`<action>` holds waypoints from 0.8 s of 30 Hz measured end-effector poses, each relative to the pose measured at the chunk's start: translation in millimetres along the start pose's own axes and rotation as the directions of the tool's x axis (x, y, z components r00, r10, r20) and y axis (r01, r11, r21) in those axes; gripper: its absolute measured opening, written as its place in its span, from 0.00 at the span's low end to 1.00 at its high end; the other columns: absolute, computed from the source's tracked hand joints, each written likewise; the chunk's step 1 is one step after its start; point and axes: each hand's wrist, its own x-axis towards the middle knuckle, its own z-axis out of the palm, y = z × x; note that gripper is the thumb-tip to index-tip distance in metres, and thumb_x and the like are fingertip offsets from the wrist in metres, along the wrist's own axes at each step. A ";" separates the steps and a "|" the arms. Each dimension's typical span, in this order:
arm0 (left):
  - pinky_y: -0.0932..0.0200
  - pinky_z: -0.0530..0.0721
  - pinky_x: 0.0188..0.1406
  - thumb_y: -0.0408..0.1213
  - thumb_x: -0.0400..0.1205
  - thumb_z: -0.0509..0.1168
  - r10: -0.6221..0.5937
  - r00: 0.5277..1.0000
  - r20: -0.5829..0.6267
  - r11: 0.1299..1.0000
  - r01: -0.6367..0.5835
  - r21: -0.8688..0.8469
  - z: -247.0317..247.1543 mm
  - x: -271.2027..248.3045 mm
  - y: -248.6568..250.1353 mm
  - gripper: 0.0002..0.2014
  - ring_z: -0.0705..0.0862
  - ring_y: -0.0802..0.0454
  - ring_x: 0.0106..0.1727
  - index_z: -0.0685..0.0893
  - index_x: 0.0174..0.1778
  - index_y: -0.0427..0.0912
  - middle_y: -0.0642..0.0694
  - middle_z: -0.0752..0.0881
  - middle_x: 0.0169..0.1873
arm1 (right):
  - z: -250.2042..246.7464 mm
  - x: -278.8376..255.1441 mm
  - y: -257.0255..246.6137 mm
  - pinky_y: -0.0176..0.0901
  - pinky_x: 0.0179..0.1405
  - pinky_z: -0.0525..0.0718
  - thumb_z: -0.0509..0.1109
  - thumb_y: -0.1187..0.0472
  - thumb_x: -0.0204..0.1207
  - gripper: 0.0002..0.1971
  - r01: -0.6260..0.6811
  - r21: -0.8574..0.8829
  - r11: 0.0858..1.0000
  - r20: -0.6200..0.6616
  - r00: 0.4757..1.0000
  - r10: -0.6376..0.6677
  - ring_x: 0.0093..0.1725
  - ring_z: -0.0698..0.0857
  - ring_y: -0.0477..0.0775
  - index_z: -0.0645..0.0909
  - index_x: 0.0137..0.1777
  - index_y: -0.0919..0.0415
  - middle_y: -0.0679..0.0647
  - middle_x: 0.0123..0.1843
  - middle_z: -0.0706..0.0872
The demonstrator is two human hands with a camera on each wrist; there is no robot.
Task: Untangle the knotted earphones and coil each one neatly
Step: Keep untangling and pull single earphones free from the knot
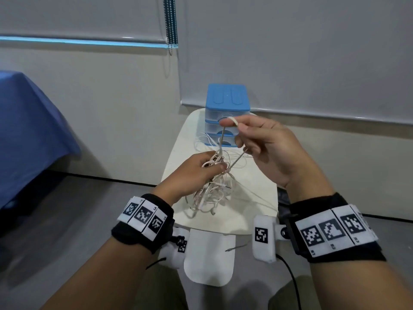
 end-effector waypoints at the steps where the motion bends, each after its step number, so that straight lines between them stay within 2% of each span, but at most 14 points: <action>1: 0.59 0.72 0.38 0.46 0.87 0.69 0.007 1.000 -0.005 1.000 -0.007 0.009 1.4 1.3 0.4 0.08 0.76 0.58 0.32 0.87 0.51 0.46 0.58 0.81 0.33 | -1.5 -3.1 -1.4 0.34 0.42 0.73 0.61 0.69 0.87 0.15 0.027 0.065 0.998 0.022 0.999 -0.028 0.34 0.67 0.51 0.86 0.65 0.66 0.44 0.22 0.75; 4: 0.65 0.75 0.40 0.43 0.89 0.68 0.022 1.000 -0.010 0.999 -0.022 0.047 5.5 1.6 -3.3 0.06 0.80 0.65 0.35 0.87 0.52 0.46 0.60 0.85 0.35 | -5.1 -9.9 -5.0 0.45 0.49 0.71 0.59 0.69 0.86 0.22 0.084 0.223 0.971 0.071 0.992 -0.102 0.38 0.81 0.54 0.81 0.77 0.58 0.53 0.23 0.63; 6: 0.62 0.80 0.49 0.42 0.89 0.68 0.018 1.000 -0.010 0.999 -0.018 0.050 7.6 0.8 -7.0 0.06 0.84 0.62 0.44 0.89 0.55 0.50 0.53 0.91 0.45 | -8.0 -10.6 -7.8 0.48 0.52 0.74 0.58 0.70 0.87 0.25 0.165 0.290 0.943 0.063 0.980 -0.191 0.46 0.87 0.56 0.75 0.82 0.52 0.55 0.27 0.72; 8: 0.57 0.81 0.56 0.40 0.88 0.68 -0.001 1.000 -0.013 1.000 0.001 0.020 8.3 -0.8 -11.0 0.07 0.87 0.56 0.50 0.91 0.58 0.51 0.47 0.92 0.53 | -11.7 -9.8 -10.8 0.50 0.57 0.77 0.57 0.69 0.88 0.25 0.245 0.330 0.912 0.020 0.964 -0.266 0.59 0.88 0.59 0.75 0.81 0.49 0.58 0.45 0.88; 10: 0.60 0.82 0.52 0.38 0.87 0.68 -0.020 0.999 -0.033 1.000 0.020 0.004 6.9 -2.4 -13.2 0.09 0.87 0.54 0.46 0.92 0.57 0.52 0.50 0.93 0.50 | -14.8 -8.5 -14.5 0.55 0.63 0.79 0.59 0.69 0.87 0.19 0.297 0.360 0.884 -0.023 0.950 -0.310 0.73 0.83 0.63 0.80 0.72 0.55 0.60 0.68 0.86; 12: 0.65 0.80 0.41 0.38 0.87 0.69 -0.034 0.997 -0.065 0.999 0.035 0.006 3.8 -5.1 -15.4 0.07 0.83 0.54 0.37 0.93 0.53 0.51 0.55 0.91 0.40 | -17.4 -10.7 -14.6 0.59 0.69 0.77 0.62 0.67 0.81 0.10 0.307 0.417 0.856 -0.066 0.949 -0.308 0.80 0.77 0.67 0.84 0.54 0.59 0.62 0.75 0.81; 14: 0.62 0.78 0.37 0.39 0.86 0.70 -0.042 0.994 -0.106 0.998 0.046 0.042 1.1 -6.6 -18.2 0.06 0.78 0.56 0.32 0.93 0.48 0.50 0.56 0.86 0.32 | -21.4 -16.2 -13.3 0.58 0.69 0.77 0.63 0.62 0.73 0.04 0.288 0.528 0.799 -0.102 0.955 -0.277 0.78 0.79 0.66 0.79 0.40 0.60 0.63 0.70 0.84; 15: 0.61 0.78 0.36 0.40 0.85 0.70 -0.043 0.991 -0.123 0.997 0.050 0.053 0.6 -7.2 -19.5 0.06 0.78 0.56 0.31 0.93 0.47 0.50 0.56 0.85 0.31 | -24.8 -19.6 -12.5 0.55 0.64 0.79 0.62 0.60 0.72 0.06 0.276 0.575 0.771 -0.134 0.961 -0.244 0.70 0.84 0.66 0.75 0.35 0.61 0.63 0.64 0.87; 16: 0.61 0.78 0.35 0.40 0.85 0.70 -0.043 0.990 -0.137 0.997 0.051 0.056 0.5 -7.7 -19.9 0.06 0.79 0.56 0.30 0.92 0.46 0.50 0.56 0.86 0.30 | -29.1 -22.3 -11.1 0.49 0.53 0.81 0.62 0.58 0.72 0.10 0.260 0.592 0.763 -0.186 0.965 -0.184 0.56 0.88 0.64 0.72 0.31 0.61 0.63 0.55 0.88; 18: 0.65 0.76 0.31 0.40 0.86 0.70 -0.041 0.985 -0.165 0.997 0.052 0.064 0.6 -8.7 -18.7 0.06 0.80 0.59 0.28 0.92 0.45 0.50 0.57 0.85 0.29 | -38.2 -21.9 -6.4 0.40 0.30 0.67 0.64 0.55 0.76 0.20 0.168 0.465 0.869 -0.327 0.945 -0.008 0.27 0.77 0.55 0.66 0.24 0.59 0.63 0.38 0.85; 19: 0.66 0.75 0.28 0.41 0.86 0.70 -0.036 0.984 -0.176 0.996 0.049 0.070 0.4 -9.1 -17.7 0.06 0.80 0.61 0.26 0.91 0.44 0.50 0.59 0.84 0.27 | -43.1 -20.3 -2.8 0.39 0.25 0.61 0.66 0.54 0.79 0.23 0.075 0.308 0.948 -0.414 0.908 0.063 0.22 0.69 0.53 0.67 0.24 0.59 0.62 0.32 0.83; 21: 0.67 0.74 0.24 0.41 0.86 0.70 -0.025 0.981 -0.193 0.996 0.041 0.081 0.8 -9.1 -14.8 0.06 0.79 0.61 0.25 0.91 0.44 0.50 0.61 0.83 0.24 | -52.9 -17.2 8.5 0.38 0.21 0.64 0.71 0.55 0.81 0.17 -0.163 -0.082 0.983 -0.542 0.835 0.093 0.21 0.69 0.52 0.78 0.31 0.57 0.59 0.29 0.85; 23: 0.65 0.75 0.26 0.40 0.85 0.70 0.003 0.980 -0.199 0.994 0.020 0.111 0.7 -8.2 -11.4 0.07 0.80 0.58 0.26 0.92 0.44 0.51 0.61 0.84 0.25 | -56.3 -20.1 18.8 0.42 0.29 0.72 0.73 0.59 0.79 0.03 -0.300 -0.341 0.891 -0.548 0.833 0.070 0.26 0.79 0.53 0.82 0.50 0.52 0.56 0.42 0.91; 24: 0.64 0.77 0.28 0.39 0.85 0.70 0.016 0.980 -0.196 0.991 0.010 0.132 1.2 -6.8 -10.1 0.07 0.80 0.58 0.28 0.91 0.42 0.52 0.61 0.85 0.27 | -57.5 -22.5 24.0 0.44 0.35 0.75 0.72 0.61 0.79 0.10 -0.314 -0.418 0.852 -0.529 0.847 0.053 0.31 0.85 0.52 0.81 0.57 0.49 0.55 0.49 0.91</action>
